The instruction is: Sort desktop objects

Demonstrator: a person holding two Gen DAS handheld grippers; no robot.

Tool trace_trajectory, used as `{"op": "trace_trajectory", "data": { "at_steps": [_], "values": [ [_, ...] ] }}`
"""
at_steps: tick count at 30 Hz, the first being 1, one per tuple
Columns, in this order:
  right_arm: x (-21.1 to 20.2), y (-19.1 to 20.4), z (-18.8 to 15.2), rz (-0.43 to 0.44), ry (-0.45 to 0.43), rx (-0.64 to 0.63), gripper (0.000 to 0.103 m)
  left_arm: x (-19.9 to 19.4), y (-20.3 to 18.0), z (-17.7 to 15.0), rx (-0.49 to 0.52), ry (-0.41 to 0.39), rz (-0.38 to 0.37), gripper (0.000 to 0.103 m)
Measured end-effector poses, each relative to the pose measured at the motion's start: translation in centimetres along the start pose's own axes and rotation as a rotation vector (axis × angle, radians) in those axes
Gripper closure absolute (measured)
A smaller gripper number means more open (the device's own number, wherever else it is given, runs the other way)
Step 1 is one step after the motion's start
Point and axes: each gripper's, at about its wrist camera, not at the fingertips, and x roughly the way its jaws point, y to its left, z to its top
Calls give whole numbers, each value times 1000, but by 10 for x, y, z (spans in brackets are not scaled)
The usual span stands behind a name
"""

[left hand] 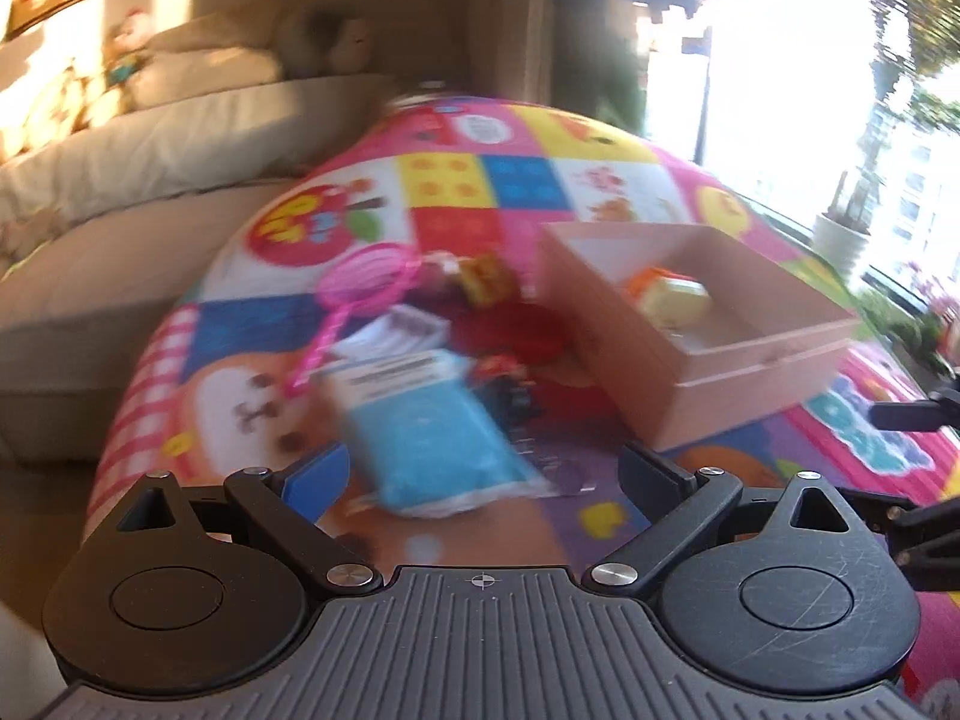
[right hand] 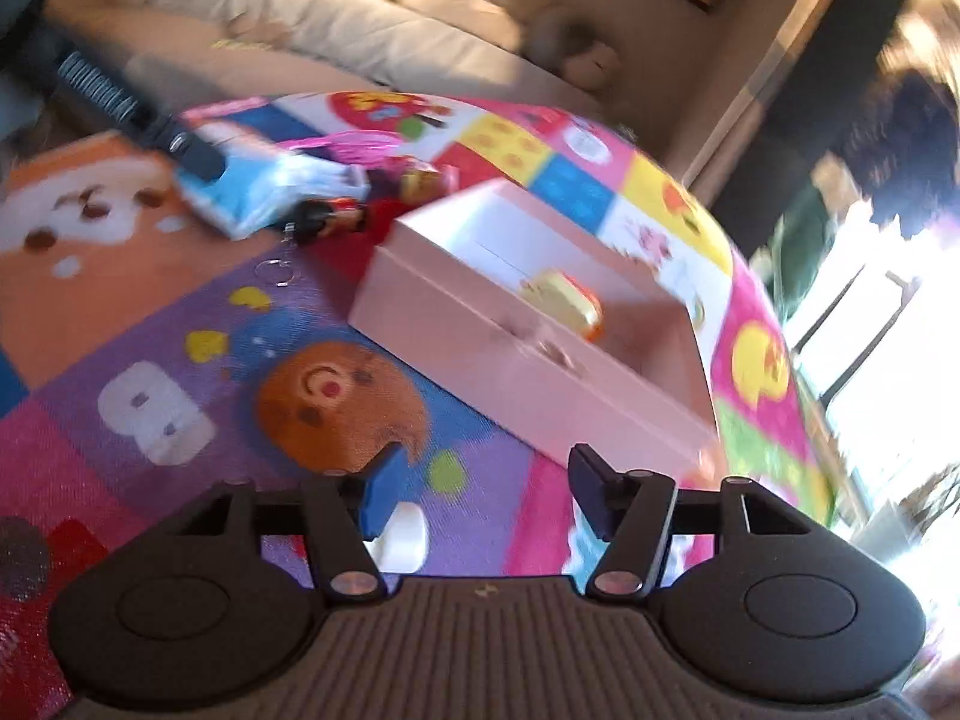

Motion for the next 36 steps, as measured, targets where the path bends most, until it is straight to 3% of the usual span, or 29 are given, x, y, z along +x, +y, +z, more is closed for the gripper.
{"op": "trace_trajectory", "data": {
  "at_steps": [3,5,8,10,12,14,15,16,21,23,25,31,36],
  "values": [
    [-5,-24,-5,113,-17,152,32,13,-16,1,82,8,-6,3],
    [-8,-31,-9,112,-46,192,29,27,-21,1,150,17,82,3],
    [-11,-37,-12,94,-93,228,19,45,-19,3,248,13,283,3],
    [-11,-39,-13,84,-113,241,18,47,-14,10,230,5,335,4],
    [-11,-40,-17,90,-123,260,18,38,-13,17,173,-19,239,5],
    [-9,-41,-20,110,-124,284,18,34,-21,22,147,-28,122,15],
    [-7,-41,-22,118,-122,293,18,36,-28,23,158,-21,98,27],
    [-6,-41,-23,123,-119,299,18,40,-34,23,178,-9,96,34],
    [-9,-41,-26,162,-115,302,18,81,-47,19,217,78,134,35],
    [-14,-41,-27,186,-116,292,18,92,-42,19,189,101,137,44],
    [-18,-39,-30,205,-114,282,18,95,-39,20,182,96,149,67],
    [-22,-30,-37,224,-97,254,18,57,-42,9,209,68,73,67],
    [-16,-30,-36,222,-78,265,17,4,-51,-14,210,94,-98,66]
  ]
}}
